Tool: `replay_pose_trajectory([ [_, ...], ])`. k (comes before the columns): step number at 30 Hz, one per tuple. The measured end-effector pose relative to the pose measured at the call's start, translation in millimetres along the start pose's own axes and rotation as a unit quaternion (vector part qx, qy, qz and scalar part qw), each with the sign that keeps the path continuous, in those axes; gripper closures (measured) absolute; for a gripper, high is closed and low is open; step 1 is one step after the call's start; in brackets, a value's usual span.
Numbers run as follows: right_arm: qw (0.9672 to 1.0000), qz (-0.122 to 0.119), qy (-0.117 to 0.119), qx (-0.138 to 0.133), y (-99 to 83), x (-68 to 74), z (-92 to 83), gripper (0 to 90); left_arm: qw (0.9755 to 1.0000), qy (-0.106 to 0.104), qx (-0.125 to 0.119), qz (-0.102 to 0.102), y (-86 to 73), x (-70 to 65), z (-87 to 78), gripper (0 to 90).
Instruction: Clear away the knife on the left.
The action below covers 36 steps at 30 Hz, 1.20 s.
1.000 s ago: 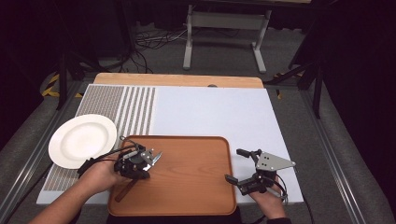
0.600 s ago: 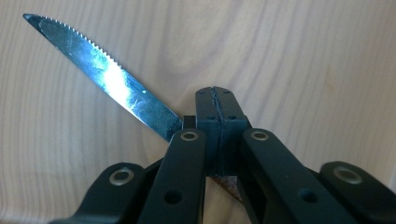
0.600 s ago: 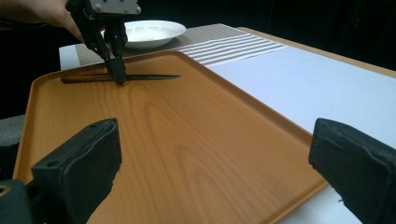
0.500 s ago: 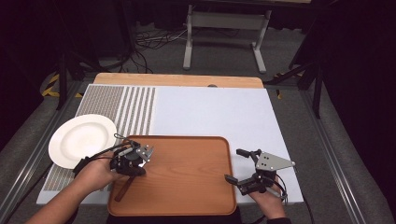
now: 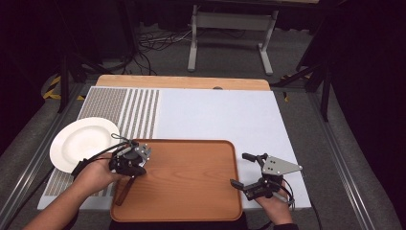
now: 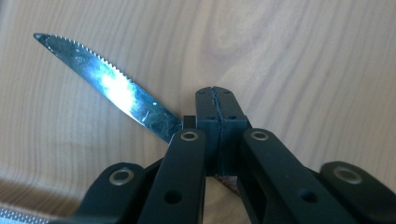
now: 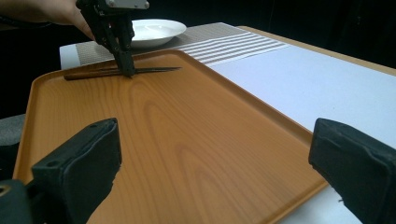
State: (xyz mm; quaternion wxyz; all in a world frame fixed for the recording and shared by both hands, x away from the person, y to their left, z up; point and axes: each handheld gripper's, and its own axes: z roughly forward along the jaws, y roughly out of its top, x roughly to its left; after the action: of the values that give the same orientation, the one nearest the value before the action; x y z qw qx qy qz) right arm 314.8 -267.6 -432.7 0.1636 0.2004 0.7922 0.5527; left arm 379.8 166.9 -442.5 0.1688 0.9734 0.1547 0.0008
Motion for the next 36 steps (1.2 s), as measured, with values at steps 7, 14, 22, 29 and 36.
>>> replay_pose_trajectory([
  [7, 1.0, 0.0, 0.0, 0.002, 0.0, 0.3, 0.2, 3.2, 0.9999, 0.006, -0.005, -0.014, -3.4, 5.4, -0.9, 90.0],
  [14, 1.0, 0.001, 0.001, 0.003, -0.2, 0.3, 0.5, 3.2, 0.9997, 0.006, -0.006, -0.021, -7.4, 8.7, -2.1, 90.0],
  [22, 1.0, 0.001, 0.002, 0.005, -0.4, 0.3, 1.4, 3.2, 0.9997, 0.007, -0.006, -0.023, -9.5, 7.2, -2.6, 90.0],
  [29, 1.0, 0.0, 0.004, 0.005, -0.3, 0.5, 1.6, 3.2, 0.9997, 0.004, -0.007, -0.024, -10.1, 7.3, -2.7, 90.0],
  [36, 1.0, 0.0, 0.003, 0.006, -0.5, 0.1, 1.8, 3.2, 0.9997, -0.002, -0.013, -0.018, -10.2, 3.3, -6.2, 89.4],
])
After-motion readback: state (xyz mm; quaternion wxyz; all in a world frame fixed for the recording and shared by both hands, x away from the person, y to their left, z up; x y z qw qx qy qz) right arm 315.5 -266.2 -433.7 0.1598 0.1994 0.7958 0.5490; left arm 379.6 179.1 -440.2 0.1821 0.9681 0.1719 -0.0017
